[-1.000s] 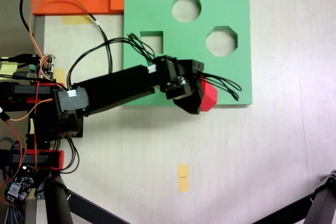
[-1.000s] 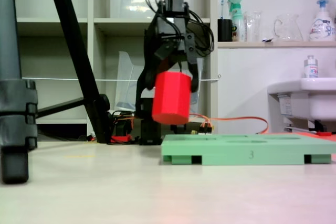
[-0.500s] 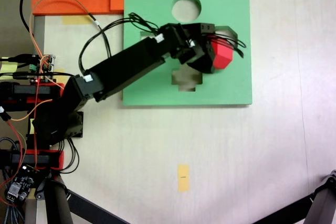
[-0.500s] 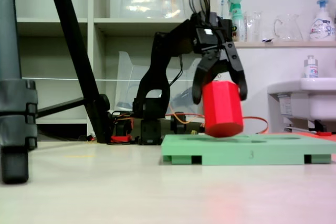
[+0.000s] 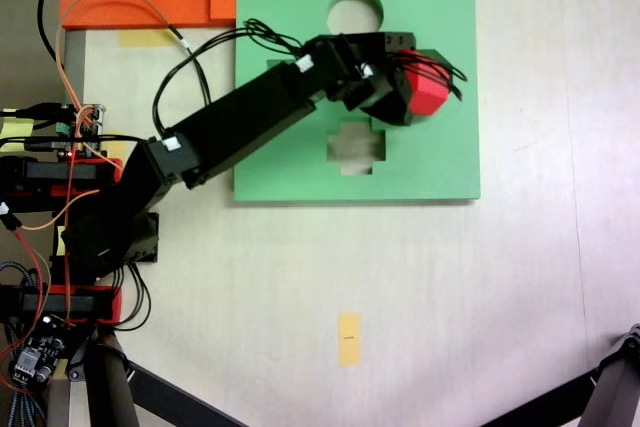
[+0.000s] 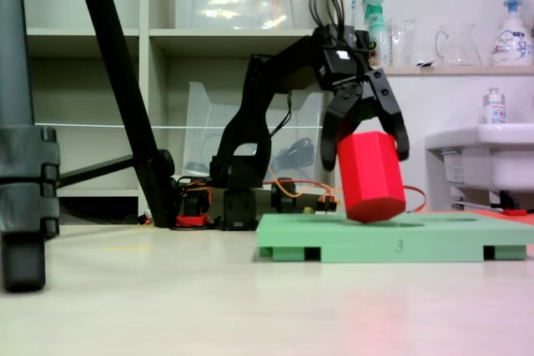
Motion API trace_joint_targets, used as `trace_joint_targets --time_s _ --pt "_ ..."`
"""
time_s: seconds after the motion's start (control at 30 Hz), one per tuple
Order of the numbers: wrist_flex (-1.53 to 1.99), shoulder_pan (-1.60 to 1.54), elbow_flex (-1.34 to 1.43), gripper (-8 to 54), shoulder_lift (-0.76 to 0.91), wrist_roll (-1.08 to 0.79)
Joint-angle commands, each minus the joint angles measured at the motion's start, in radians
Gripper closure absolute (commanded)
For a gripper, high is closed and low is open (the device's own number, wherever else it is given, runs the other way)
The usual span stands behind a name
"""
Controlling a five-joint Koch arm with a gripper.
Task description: Put the octagonal pillar block into the corresponding hole
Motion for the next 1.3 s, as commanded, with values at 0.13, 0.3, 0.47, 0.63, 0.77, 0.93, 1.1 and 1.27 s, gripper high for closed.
trace_joint_targets --time_s 0.13,0.3,0.47,0.63,0.77,0.93,1.1,1.27 --pt "-0.121 -0.043 -0.066 28.5 0.000 0.035" --pt "-0.138 -0.052 -0.066 28.5 -0.018 0.072" --pt "-0.112 -0.054 -0.061 28.3 -0.017 0.173" --pt "-0.101 -0.046 -0.060 28.3 -0.018 0.178" --pt "-0.089 -0.046 -0.054 28.3 -0.032 0.222" --pt "-0.087 -0.043 -0.055 28.3 -0.037 0.236" --pt "-0.098 -0.032 -0.066 28.3 -0.046 0.192" --pt "-0.100 -0.026 -0.078 28.3 -0.063 0.126"
